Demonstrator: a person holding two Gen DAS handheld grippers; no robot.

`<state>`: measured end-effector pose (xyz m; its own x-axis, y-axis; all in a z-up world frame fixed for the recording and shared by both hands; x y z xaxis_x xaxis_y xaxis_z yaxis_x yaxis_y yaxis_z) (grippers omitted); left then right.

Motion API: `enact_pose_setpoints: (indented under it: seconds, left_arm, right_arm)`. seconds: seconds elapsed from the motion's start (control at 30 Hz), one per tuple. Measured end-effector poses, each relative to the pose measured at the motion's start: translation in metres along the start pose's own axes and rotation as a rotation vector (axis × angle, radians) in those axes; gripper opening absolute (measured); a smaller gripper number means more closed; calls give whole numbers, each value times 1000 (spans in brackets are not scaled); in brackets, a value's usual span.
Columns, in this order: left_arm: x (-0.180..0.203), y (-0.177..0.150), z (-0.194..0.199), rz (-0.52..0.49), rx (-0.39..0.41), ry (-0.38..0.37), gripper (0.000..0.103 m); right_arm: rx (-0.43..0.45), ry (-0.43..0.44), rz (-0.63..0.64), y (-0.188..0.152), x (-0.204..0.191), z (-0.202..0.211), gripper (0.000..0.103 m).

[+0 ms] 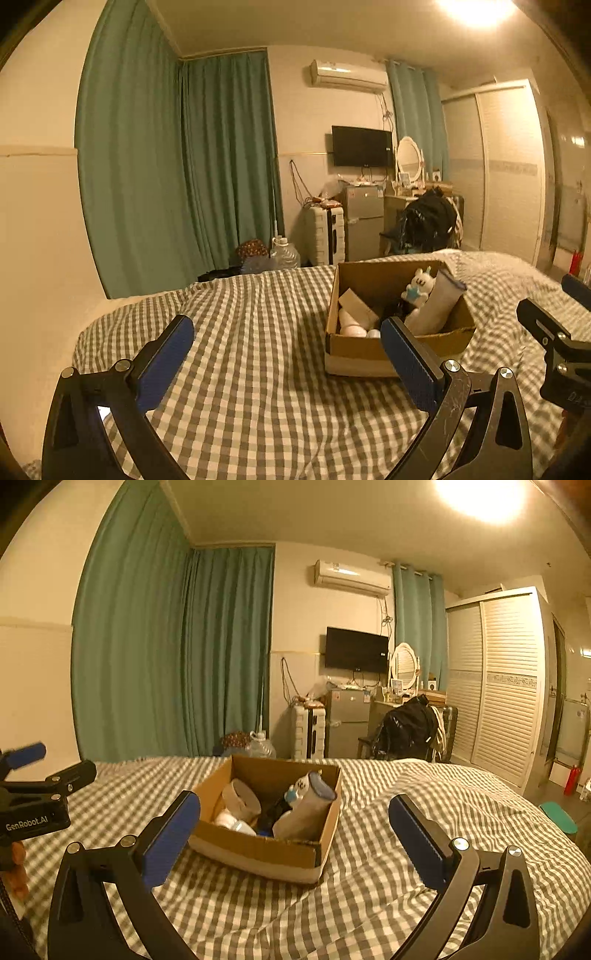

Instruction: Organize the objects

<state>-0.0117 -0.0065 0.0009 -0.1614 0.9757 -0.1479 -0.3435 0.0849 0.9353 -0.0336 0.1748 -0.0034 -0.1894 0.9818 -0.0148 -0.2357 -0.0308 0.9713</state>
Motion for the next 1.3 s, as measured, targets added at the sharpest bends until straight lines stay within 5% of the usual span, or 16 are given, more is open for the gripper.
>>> enact_pose_setpoints:
  seconds: [0.43, 1.3]
  left_arm:
    - [16, -9, -7, -24, -51, -49, 103]
    - [12, -11, -10, -21, -71, -26, 103]
  right_arm:
    - [-10, -18, -71, -2, 12, 2, 102]
    - [-46, -14, -59, -7, 10, -5, 102]
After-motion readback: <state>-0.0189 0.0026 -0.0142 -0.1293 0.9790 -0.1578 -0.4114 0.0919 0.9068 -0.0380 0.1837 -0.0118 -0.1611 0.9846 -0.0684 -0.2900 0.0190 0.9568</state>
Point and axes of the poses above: each gripper's, at about its wrist camera, not at the fingertips, and z roughly against the way its jaws point, x to its right, y to its top, the point moved 2 cm from there along -z, roughly the way its jaws point, and after that the axes turned 3 degrees about -z, right-handed, at the moved point
